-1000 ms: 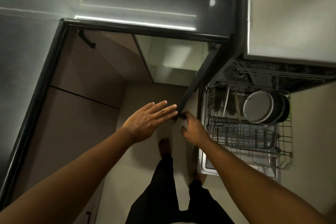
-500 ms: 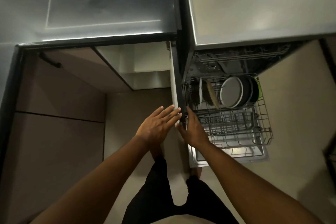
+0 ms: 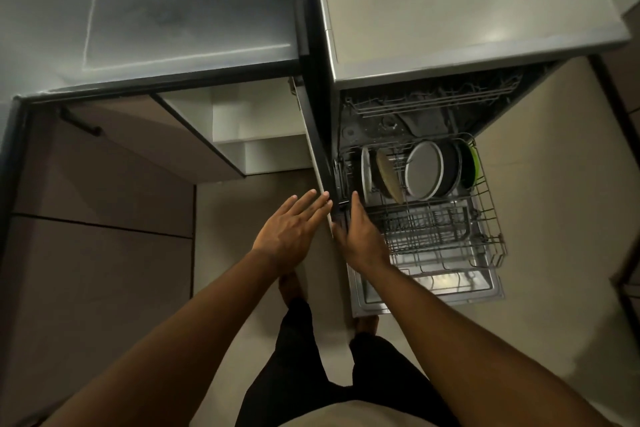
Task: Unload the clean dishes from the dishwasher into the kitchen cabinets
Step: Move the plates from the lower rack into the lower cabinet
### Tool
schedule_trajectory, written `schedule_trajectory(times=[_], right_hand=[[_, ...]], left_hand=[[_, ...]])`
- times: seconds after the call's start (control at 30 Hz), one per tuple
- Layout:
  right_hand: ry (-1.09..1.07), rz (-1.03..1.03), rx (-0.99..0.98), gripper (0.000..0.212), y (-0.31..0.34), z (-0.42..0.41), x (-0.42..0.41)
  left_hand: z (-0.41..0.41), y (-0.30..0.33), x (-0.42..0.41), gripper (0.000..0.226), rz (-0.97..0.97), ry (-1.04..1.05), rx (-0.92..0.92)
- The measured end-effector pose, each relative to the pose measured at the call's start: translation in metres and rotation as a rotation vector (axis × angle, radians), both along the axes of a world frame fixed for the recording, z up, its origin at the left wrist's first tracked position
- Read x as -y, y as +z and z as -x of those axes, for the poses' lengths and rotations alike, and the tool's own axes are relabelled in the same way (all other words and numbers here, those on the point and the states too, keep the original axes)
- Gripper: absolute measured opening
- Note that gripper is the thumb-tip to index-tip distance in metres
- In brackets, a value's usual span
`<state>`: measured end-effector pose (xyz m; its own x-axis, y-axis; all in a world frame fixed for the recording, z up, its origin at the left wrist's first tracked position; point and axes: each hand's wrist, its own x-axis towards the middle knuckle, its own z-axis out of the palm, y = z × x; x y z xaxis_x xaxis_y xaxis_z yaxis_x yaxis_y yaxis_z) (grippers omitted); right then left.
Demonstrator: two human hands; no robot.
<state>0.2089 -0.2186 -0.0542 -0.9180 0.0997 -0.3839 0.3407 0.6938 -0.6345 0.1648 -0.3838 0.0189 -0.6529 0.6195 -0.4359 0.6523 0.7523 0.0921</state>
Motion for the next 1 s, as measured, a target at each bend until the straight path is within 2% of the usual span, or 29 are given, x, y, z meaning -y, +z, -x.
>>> schedule_trajectory(times=[0.17, 0.3, 0.67, 0.8, 1.0], right_hand=[[0.076, -0.056, -0.028, 0.08, 0.009, -0.021, -0.016], [0.08, -0.116, -0.017, 0.078, 0.022, -0.042, -0.038], [-0.06, -0.15, -0.009, 0.074, 0.033, -0.085, -0.089], [-0.152, -0.169, 0.002, 0.071, 0.029, -0.093, -0.107], [-0.232, -0.196, -0.004, 0.07, 0.012, -0.098, -0.132]], left_hand=[[-0.026, 0.002, -0.013, 0.082, -0.012, 0.167, -0.007], [-0.061, 0.008, -0.028, 0.079, -0.048, 0.296, -0.018], [-0.105, 0.004, -0.083, 0.072, -0.231, 0.178, -0.071], [-0.096, -0.018, -0.105, 0.072, -0.275, 0.187, 0.021], [-0.082, -0.053, -0.123, 0.068, -0.238, 0.218, 0.091]])
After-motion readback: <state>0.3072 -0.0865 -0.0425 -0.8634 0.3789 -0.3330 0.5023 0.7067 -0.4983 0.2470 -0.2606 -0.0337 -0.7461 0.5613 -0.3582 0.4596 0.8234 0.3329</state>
